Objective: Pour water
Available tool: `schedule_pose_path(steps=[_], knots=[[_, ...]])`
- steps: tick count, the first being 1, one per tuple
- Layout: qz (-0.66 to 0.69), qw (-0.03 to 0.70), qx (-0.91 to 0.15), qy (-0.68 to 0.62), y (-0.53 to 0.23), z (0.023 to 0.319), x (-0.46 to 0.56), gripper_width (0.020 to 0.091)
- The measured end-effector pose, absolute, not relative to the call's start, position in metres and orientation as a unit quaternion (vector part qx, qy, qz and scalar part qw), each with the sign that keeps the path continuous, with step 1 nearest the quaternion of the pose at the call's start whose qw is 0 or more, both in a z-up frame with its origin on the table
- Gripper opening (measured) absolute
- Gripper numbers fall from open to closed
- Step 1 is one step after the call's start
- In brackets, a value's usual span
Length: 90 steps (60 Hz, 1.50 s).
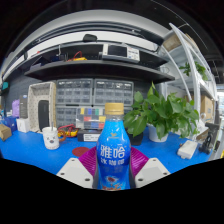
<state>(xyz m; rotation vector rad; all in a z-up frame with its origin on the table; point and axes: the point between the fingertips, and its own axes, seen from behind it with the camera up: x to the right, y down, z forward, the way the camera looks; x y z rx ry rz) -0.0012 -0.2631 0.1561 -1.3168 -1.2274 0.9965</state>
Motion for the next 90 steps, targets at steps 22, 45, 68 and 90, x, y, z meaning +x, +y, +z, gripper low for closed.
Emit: schedule_pose_path(steps=[22, 45, 68, 90], knots=[[0.357, 0.545, -0.511, -0.561, -0.267, 0.155, -0.011, 0.0351], [0.072, 0.664, -0.195, -0.718, -0.318, 0.189, -0.104, 0.0348], [-0.166, 0.685, 0.131, -0.697, -0.384, 0.223, -0.165, 0.0348], [-0.245, 0.668, 0.252, -0.656, -0.414, 0.222, -0.176, 0.035]])
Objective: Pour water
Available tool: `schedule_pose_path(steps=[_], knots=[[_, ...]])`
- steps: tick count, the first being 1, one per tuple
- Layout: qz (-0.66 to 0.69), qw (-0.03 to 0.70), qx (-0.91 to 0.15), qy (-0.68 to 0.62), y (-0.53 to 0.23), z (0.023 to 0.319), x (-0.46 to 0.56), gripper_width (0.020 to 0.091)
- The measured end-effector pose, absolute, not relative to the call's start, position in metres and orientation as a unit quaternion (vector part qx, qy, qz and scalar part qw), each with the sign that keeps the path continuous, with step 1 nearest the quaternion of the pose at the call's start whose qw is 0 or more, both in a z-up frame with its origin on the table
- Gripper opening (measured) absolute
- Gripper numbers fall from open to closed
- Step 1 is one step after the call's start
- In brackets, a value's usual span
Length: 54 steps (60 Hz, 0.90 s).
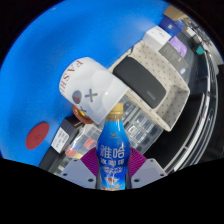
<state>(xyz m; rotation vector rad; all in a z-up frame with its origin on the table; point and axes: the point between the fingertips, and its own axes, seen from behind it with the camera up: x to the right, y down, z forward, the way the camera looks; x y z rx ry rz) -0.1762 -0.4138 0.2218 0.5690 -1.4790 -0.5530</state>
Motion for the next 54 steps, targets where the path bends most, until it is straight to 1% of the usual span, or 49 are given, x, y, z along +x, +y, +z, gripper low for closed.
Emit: schedule_pose_path(steps=[7, 10, 11, 17, 25, 30, 33, 38, 45, 49, 50, 54], knots=[[-0.182, 0.689, 0.176, -0.679, -0.406, 0.226, -0.174, 0.035], [-0.13, 0.696, 0.111, -0.698, -0.4, 0.225, -0.171, 0.0349], [-0.111, 0.697, 0.086, -0.704, -0.398, 0.229, -0.172, 0.0349], [0.015, 0.688, -0.061, -0.723, -0.385, 0.222, -0.165, 0.0357], [0.178, 0.645, -0.229, -0.706, -0.38, 0.213, -0.162, 0.0358], [0.275, 0.593, -0.326, -0.682, -0.381, 0.202, -0.162, 0.0357], [0.319, 0.558, -0.374, -0.668, -0.382, 0.19, -0.163, 0.0357], [0.379, 0.514, -0.43, -0.638, -0.38, 0.173, -0.165, 0.0357], [0.438, 0.458, -0.478, -0.608, -0.382, 0.155, -0.167, 0.0357], [0.456, 0.445, -0.481, -0.602, -0.381, 0.146, -0.169, 0.0358], [0.457, 0.444, -0.482, -0.602, -0.381, 0.144, -0.169, 0.037], [0.475, 0.449, -0.487, -0.579, -0.377, 0.149, -0.172, 0.036]])
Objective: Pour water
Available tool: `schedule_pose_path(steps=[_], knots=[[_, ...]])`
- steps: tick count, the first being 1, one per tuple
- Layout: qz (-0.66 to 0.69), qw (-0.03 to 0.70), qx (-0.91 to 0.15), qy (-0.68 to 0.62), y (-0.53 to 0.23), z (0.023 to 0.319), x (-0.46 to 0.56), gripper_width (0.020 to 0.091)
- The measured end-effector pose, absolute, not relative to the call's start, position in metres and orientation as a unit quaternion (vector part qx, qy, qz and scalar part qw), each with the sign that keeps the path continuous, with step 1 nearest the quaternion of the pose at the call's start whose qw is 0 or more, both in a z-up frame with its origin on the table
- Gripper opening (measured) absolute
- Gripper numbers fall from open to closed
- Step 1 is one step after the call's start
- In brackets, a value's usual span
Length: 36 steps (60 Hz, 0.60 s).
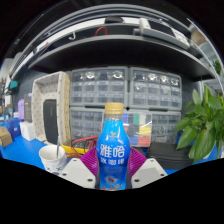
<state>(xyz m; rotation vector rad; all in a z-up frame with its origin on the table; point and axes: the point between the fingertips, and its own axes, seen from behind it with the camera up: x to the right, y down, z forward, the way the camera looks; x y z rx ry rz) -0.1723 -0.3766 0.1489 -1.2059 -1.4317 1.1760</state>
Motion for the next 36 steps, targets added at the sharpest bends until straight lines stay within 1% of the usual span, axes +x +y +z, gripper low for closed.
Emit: schedule_pose_path(steps=[9, 10, 11, 15, 21, 22, 23, 25, 28, 29, 32, 36], knots=[[0.492, 0.445, -0.486, -0.569, -0.374, 0.15, -0.17, 0.0362], [0.492, 0.446, -0.486, -0.569, -0.374, 0.15, -0.169, 0.038], [0.492, 0.446, -0.486, -0.568, -0.374, 0.15, -0.169, 0.0382], [0.493, 0.443, -0.491, -0.565, -0.373, 0.15, -0.169, 0.046], [0.487, 0.44, -0.501, -0.564, -0.371, 0.148, -0.165, 0.0529], [0.485, 0.438, -0.506, -0.563, -0.37, 0.147, -0.164, 0.056], [0.484, 0.436, -0.51, -0.561, -0.37, 0.146, -0.162, 0.0621], [0.483, 0.434, -0.513, -0.561, -0.37, 0.145, -0.158, 0.0688], [0.481, 0.432, -0.513, -0.565, -0.371, 0.144, -0.151, 0.0834], [0.479, 0.432, -0.513, -0.566, -0.372, 0.144, -0.148, 0.0825], [0.476, 0.431, -0.515, -0.568, -0.371, 0.142, -0.137, 0.0842], [0.472, 0.43, -0.523, -0.565, -0.37, 0.14, -0.115, 0.0839]])
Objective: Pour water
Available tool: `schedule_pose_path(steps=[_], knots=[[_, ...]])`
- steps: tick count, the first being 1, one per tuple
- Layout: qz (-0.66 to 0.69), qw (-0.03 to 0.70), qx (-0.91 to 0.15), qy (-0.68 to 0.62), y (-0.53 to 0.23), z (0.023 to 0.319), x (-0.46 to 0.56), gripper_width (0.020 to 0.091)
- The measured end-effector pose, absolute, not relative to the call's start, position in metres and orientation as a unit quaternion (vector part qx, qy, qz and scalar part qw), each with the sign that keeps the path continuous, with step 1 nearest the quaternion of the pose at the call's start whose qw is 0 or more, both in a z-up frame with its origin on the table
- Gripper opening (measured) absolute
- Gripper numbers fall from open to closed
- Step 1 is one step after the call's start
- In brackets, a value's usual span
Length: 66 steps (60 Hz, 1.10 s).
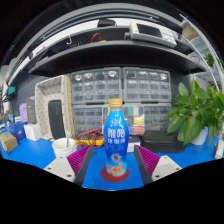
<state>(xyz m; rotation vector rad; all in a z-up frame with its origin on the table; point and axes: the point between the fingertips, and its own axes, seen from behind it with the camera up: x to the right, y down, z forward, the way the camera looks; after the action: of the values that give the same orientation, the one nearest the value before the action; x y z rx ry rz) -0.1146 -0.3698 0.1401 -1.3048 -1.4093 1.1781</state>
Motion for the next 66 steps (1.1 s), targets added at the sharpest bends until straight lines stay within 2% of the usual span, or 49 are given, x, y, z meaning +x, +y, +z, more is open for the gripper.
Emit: schedule_pose_path(steps=[11, 19, 29, 46, 54, 66], knots=[[0.477, 0.431, -0.55, -0.533, -0.373, 0.151, -0.06, 0.0842], [0.46, 0.419, -0.576, -0.53, -0.383, 0.147, -0.02, 0.084], [0.456, 0.422, -0.565, -0.543, -0.404, 0.152, 0.011, 0.0842], [0.463, 0.455, -0.544, -0.531, -0.413, 0.189, 0.038, 0.0839], [0.472, 0.456, -0.54, -0.527, -0.419, 0.197, 0.045, 0.0841], [0.467, 0.452, -0.533, -0.541, -0.427, 0.194, 0.05, 0.0838]])
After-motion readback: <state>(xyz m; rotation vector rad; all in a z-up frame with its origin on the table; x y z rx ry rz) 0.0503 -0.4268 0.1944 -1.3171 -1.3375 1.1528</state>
